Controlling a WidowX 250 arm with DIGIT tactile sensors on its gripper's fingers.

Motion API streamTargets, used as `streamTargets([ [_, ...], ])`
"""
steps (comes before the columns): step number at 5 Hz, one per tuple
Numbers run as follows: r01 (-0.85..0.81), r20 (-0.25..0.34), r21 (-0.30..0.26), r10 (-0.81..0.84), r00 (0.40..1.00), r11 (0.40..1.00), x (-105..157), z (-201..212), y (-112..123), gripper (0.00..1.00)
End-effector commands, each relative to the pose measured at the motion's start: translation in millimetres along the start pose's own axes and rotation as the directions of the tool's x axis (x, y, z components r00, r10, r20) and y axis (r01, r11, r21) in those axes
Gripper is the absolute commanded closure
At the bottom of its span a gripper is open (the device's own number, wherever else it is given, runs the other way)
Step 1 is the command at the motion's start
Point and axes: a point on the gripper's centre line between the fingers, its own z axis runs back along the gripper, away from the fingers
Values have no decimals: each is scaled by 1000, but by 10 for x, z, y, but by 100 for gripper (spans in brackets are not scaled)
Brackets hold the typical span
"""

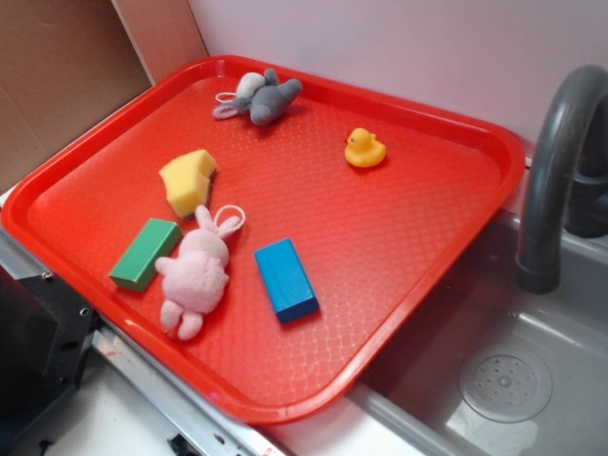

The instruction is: Grab the yellow duck.

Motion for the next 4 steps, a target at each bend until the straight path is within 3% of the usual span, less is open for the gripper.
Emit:
streamTargets([
  [1,0,0,0,0,1000,1000,0,0,0,0],
  [2,242,131,61,-248,960,968,351,-108,-60,0],
  [3,373,159,76,-381,911,925,682,-323,-218,0],
  [4,487,204,126,-503,840,864,1032,-616,-408,0],
])
